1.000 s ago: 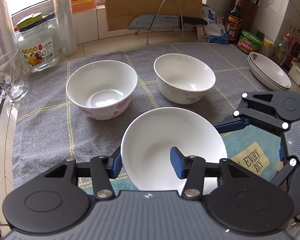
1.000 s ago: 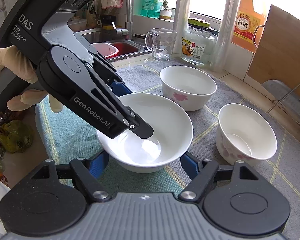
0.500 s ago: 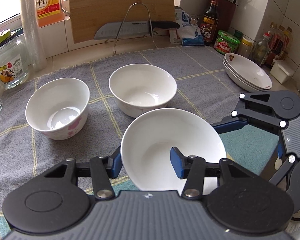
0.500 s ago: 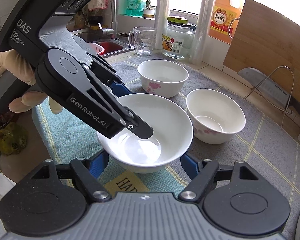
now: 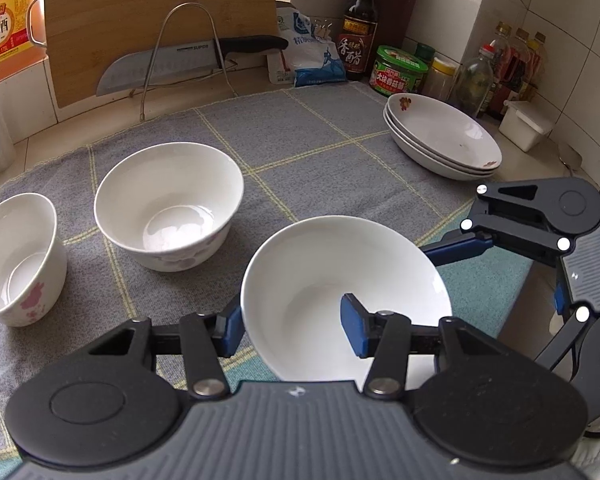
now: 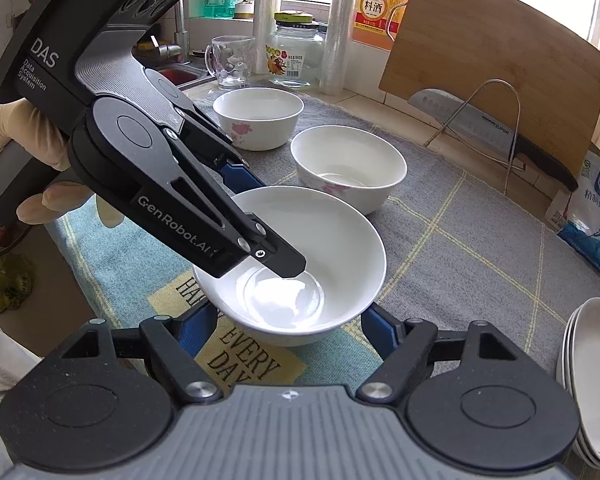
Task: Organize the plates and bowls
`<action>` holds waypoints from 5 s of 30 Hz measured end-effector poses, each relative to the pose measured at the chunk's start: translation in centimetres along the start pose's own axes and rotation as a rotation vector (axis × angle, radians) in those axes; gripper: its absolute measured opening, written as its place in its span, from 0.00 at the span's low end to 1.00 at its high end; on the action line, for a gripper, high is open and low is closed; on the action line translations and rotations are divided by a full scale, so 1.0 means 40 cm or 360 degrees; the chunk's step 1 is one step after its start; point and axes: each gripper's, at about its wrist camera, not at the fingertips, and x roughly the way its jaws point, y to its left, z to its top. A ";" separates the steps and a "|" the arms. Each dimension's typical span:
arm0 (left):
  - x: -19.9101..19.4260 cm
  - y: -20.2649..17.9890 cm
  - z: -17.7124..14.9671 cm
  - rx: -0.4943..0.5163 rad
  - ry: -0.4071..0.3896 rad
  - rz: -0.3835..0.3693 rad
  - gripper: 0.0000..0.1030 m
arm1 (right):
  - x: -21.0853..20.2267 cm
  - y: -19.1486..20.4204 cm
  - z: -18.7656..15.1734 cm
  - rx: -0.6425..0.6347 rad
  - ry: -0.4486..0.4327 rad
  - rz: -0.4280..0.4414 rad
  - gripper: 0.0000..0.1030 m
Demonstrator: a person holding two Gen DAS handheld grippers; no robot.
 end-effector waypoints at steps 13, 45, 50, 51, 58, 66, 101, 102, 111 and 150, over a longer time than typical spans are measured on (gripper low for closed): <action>0.048 -0.027 0.017 -0.0013 0.0026 -0.0032 0.48 | 0.003 -0.046 -0.030 0.0061 0.0050 0.0003 0.80; -0.061 0.024 -0.003 -0.0039 -0.0278 0.0457 0.92 | -0.028 -0.117 0.047 0.0102 -0.0102 0.0021 1.00; -0.046 0.064 -0.015 -0.0073 -0.0268 0.0523 0.92 | -0.012 -0.139 0.078 0.0130 -0.0098 0.0003 1.00; -0.043 0.073 -0.016 -0.0085 -0.0264 0.0517 0.92 | -0.006 -0.144 0.083 0.0140 -0.0093 0.0000 1.00; -0.011 0.108 -0.017 -0.0078 -0.0263 0.0543 0.92 | 0.035 -0.173 0.128 0.0181 -0.0067 -0.0004 1.00; 0.034 0.125 -0.008 -0.0061 -0.0281 0.0490 0.92 | 0.100 -0.215 0.188 0.0250 -0.0063 -0.0004 1.00; 0.084 0.128 0.028 0.0076 -0.0294 0.0410 0.86 | 0.344 -0.254 0.329 0.0203 0.0125 0.0273 0.72; 0.084 0.129 0.028 0.0075 -0.0292 0.0409 0.86 | 0.344 -0.255 0.329 0.0208 0.0126 0.0277 0.72; 0.074 0.123 0.040 0.0096 -0.0274 0.0394 0.86 | 0.333 -0.266 0.326 0.0278 0.0133 0.0302 0.72; -0.090 -0.082 -0.018 0.0168 -0.0314 0.0204 0.86 | 0.023 -0.186 0.199 0.0315 0.0001 0.0246 0.72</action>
